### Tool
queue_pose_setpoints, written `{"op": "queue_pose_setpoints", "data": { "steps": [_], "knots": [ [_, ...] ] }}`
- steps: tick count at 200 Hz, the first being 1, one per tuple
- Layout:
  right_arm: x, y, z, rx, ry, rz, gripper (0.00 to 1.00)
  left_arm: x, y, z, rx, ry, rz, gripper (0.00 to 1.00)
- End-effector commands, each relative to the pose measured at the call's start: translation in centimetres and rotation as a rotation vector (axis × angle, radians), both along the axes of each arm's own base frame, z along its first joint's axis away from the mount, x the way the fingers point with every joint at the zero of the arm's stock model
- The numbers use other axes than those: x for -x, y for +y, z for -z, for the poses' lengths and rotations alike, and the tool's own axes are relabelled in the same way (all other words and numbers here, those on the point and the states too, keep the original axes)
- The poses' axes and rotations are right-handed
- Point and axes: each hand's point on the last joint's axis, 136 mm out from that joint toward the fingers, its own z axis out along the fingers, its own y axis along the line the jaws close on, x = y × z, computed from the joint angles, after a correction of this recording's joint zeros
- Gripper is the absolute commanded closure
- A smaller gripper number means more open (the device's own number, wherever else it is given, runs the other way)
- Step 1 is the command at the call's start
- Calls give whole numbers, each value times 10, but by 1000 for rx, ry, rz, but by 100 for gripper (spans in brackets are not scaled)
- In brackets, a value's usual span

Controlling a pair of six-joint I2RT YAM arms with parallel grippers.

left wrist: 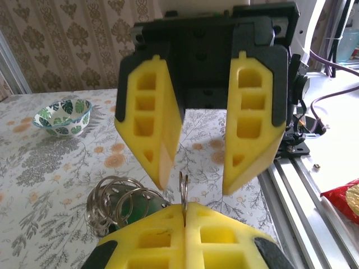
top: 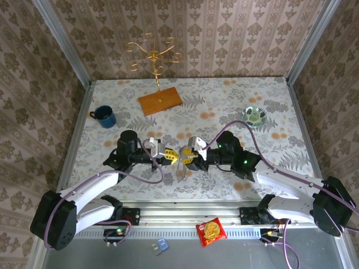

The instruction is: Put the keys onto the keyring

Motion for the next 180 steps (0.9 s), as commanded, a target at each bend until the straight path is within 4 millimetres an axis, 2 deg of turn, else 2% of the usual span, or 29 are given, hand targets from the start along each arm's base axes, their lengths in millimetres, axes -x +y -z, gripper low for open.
{"op": "queue_pose_setpoints", "data": {
  "steps": [1, 36, 51, 87, 106, 116, 126, 141, 180],
  "knots": [
    [-6, 5, -6, -45, -29, 32, 68, 6, -2, -5, 32, -10, 31, 100],
    [-5, 6, -1, -32, -31, 28, 83, 7, -2, -5, 34, -9, 36, 100],
    [-5, 6, -2, -35, -35, 27, 87, 7, -2, -5, 35, -9, 37, 100],
    [-3, 8, -6, -43, -38, 12, 88, 7, -2, -5, 35, -9, 38, 100],
    [-2, 9, -7, -43, -40, -2, 100, 6, -2, -5, 33, -11, 33, 100],
    [-1, 9, -8, -39, -45, -9, 100, 3, -2, -5, 29, -9, 18, 100],
    [0, 9, -8, -21, -47, -14, 100, 0, -2, -4, 23, -13, -2, 90],
    [0, 5, -7, 28, -56, -13, 100, -2, -1, -4, 10, -31, -21, 83],
    [1, -4, 1, 201, -59, -34, 100, -1, 2, -4, -53, -67, -28, 79]
  ]
}}
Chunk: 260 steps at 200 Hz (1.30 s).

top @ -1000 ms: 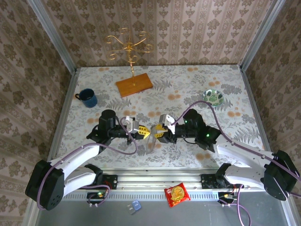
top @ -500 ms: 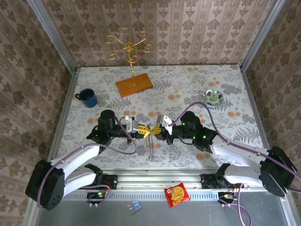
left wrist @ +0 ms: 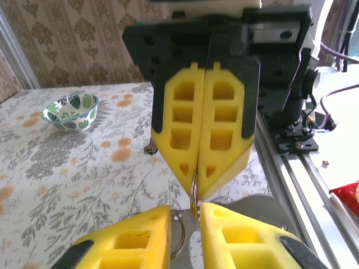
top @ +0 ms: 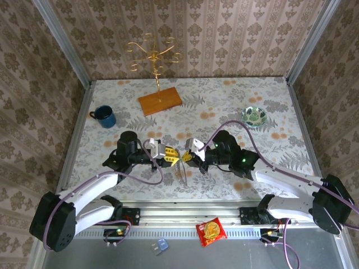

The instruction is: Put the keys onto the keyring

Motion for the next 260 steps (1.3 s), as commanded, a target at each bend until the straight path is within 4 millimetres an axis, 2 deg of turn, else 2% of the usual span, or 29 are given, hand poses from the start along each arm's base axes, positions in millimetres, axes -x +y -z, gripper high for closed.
{"op": "queue_pose_setpoints", "data": {
  "steps": [1, 76, 116, 139, 156, 168, 180, 193, 202, 230, 260],
  "knots": [
    [2, -2, -7, 94, -40, -33, 100, 1, 0, -9, -28, -54, 9, 79],
    [-1, 3, -7, 255, -65, -85, 100, 7, -4, -9, -57, -55, 39, 76],
    [3, 8, -8, 322, -76, -137, 100, 8, -5, -7, -71, -41, 54, 79],
    [7, 12, -8, 361, -83, -171, 100, 8, -5, -7, -76, -36, 58, 82],
    [10, 12, -8, 378, -68, -187, 100, 8, -6, -6, -88, -35, 65, 92],
    [12, 13, -14, 350, -67, -187, 100, 8, -5, -5, -93, -38, 65, 100],
    [9, 14, -24, 288, -69, -163, 100, 9, -5, -6, -91, -48, 63, 100],
    [7, 10, -36, 181, -49, -133, 80, 9, -4, -7, -76, -56, 58, 100],
    [5, 7, -43, 104, -32, -120, 74, 9, -5, -9, -52, -57, 51, 100],
    [3, -4, -49, -54, -19, -77, 72, 7, -7, -20, 48, -48, 35, 100],
    [2, -5, -37, -109, -27, -52, 72, 7, -9, -26, 111, -26, 36, 100]
  ]
}}
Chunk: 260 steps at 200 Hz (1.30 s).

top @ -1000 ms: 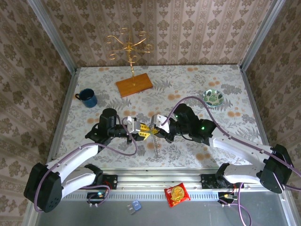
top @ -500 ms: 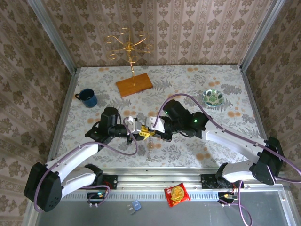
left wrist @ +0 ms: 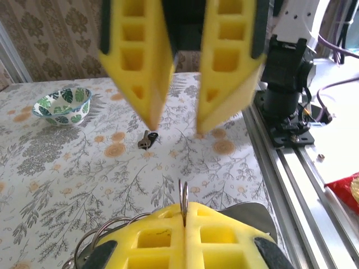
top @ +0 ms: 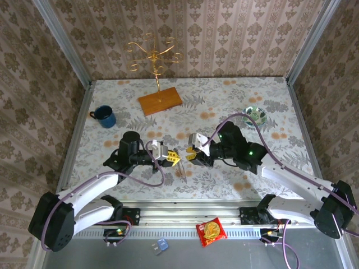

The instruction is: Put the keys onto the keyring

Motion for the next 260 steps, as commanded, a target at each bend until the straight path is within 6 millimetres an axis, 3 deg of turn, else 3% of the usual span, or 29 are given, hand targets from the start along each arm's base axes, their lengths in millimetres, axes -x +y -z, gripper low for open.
{"op": "queue_pose_setpoints", "data": {
  "steps": [1, 42, 122, 162, 176, 189, 260],
  "knots": [
    [1, 10, -14, -131, -3, -16, 72, 2, -4, -29, 121, -31, 26, 100],
    [-1, 13, -1, -145, 26, -2, 72, 3, -5, -26, 135, -10, 33, 100],
    [-8, 18, -4, -168, 12, 13, 80, 6, -6, -27, 144, 4, 64, 100],
    [-4, 23, -7, -168, 18, -22, 100, 5, -6, -28, 146, 1, 62, 100],
    [-4, 22, -7, -148, 13, -24, 100, 1, -6, -27, 142, 0, 35, 82],
    [-5, 19, -7, -119, -1, -16, 100, -2, -5, -26, 134, -12, 6, 76],
    [-3, 11, 6, 147, -23, -44, 100, -5, 0, -17, 11, -40, -32, 72]
  ]
}}
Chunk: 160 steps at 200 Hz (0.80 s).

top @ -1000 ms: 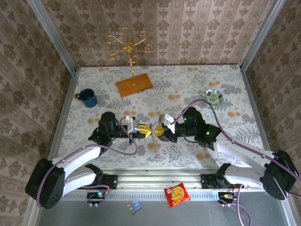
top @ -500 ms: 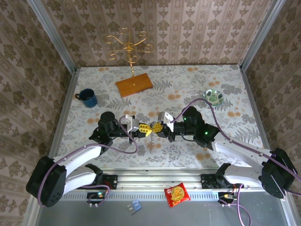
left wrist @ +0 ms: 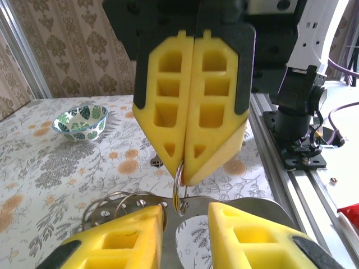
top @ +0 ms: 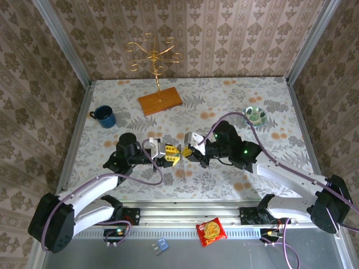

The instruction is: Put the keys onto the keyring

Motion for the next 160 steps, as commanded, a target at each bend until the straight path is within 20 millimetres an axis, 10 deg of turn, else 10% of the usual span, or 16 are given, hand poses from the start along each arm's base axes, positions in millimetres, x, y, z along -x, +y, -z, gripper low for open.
{"op": "queue_pose_setpoints", "data": {
  "steps": [1, 145, 160],
  "knots": [
    [3, -5, 10, 126, -22, -25, 100, 1, 0, -3, -42, -31, 8, 72],
    [8, 17, -7, 242, -49, -131, 100, 4, -3, -1, -93, -38, 63, 100],
    [2, 15, -22, 132, -39, -91, 82, 5, -3, -3, -71, -34, 61, 100]
  ]
}}
